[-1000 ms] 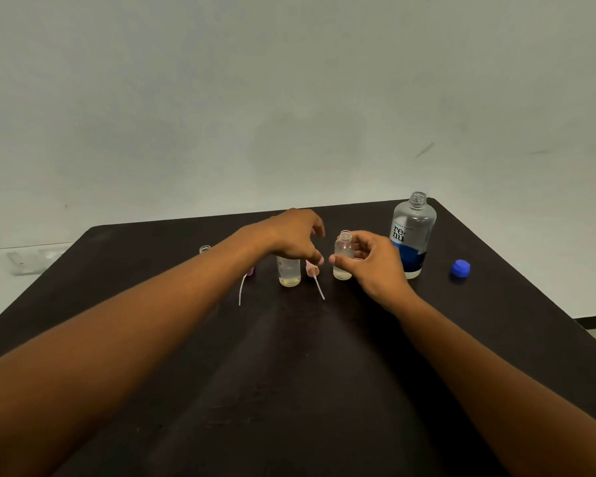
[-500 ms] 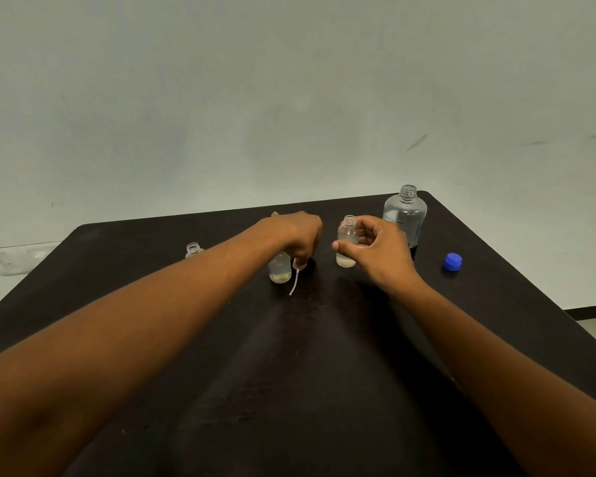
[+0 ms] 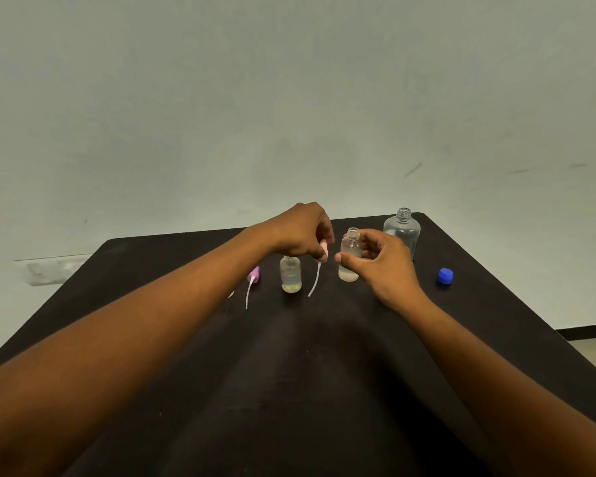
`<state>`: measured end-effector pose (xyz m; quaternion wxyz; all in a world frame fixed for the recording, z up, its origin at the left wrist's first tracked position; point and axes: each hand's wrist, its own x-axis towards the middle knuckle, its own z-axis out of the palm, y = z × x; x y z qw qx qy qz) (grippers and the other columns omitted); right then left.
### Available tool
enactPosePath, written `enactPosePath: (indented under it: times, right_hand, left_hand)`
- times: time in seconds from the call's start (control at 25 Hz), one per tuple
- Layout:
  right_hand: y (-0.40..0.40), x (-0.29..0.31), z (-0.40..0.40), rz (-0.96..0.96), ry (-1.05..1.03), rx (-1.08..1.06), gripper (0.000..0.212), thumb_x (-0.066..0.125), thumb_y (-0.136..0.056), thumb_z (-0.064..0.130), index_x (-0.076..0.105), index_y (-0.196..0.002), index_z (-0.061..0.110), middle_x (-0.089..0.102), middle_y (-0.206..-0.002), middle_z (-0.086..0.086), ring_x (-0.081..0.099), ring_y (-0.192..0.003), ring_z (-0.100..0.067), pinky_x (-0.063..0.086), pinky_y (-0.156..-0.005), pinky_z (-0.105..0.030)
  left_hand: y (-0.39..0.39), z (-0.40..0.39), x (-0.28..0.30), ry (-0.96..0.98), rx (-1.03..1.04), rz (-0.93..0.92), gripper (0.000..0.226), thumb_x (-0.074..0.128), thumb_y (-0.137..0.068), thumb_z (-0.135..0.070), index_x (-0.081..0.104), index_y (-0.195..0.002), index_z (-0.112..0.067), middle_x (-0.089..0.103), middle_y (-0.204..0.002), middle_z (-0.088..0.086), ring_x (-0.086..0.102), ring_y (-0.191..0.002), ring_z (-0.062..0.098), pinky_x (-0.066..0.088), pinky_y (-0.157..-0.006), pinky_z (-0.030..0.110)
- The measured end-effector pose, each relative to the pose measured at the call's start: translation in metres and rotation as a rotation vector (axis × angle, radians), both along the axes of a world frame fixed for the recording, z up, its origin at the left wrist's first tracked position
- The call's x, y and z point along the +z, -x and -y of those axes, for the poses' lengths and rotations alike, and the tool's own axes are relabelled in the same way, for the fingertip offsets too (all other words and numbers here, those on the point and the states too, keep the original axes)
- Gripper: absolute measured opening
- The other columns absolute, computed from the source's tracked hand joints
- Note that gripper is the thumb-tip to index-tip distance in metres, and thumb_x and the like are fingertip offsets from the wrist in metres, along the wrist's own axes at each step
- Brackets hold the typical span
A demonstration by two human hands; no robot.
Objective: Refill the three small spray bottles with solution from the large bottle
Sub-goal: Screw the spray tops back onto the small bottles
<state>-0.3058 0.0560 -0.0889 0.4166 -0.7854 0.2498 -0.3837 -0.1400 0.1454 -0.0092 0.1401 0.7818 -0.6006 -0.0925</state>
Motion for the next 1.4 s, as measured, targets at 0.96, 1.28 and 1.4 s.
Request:
enactPosePath:
  times: [0.96,1.28,1.4]
  right_hand:
    - [0.055,0.016,-0.213,0.06,-0.108,0.164,0.038,0.084,-0.082,0.026,0.071,-0.117,0.031,0.073,-0.104,0.016,0.067,-0.096,0.003,0.053,-0.078,-0.014]
    - [0.05,0.019,-0.221,0.037,-0.084,0.191,0.033,0.084,-0.081,0.026,0.063,-0.093,0.049,0.07,-0.096,0.022,0.064,-0.095,0.008,0.051,-0.07,-0.009]
    - [0.049,0.019,-0.22,0.055,-0.101,0.188,0.032,0.084,-0.082,0.027,0.066,-0.101,0.045,0.071,-0.099,0.019,0.066,-0.095,0.005,0.052,-0.07,-0.009]
  left_hand:
    - [0.07,-0.221,0.088,0.716,0.184,-0.117,0.035,0.093,-0.071,-0.015,0.078,-0.102,-0.02,0.075,-0.103,-0.007,0.072,-0.092,0.004,0.045,-0.067,0.005]
    - [0.075,-0.222,0.07,0.727,0.165,-0.07,0.034,0.092,-0.071,-0.013,0.077,-0.101,-0.018,0.074,-0.106,-0.004,0.071,-0.093,0.007,0.055,-0.077,0.015]
    - [0.075,-0.222,0.069,0.723,0.157,-0.076,0.034,0.092,-0.07,-0.011,0.077,-0.1,-0.018,0.073,-0.105,-0.005,0.07,-0.092,0.008,0.054,-0.075,0.013]
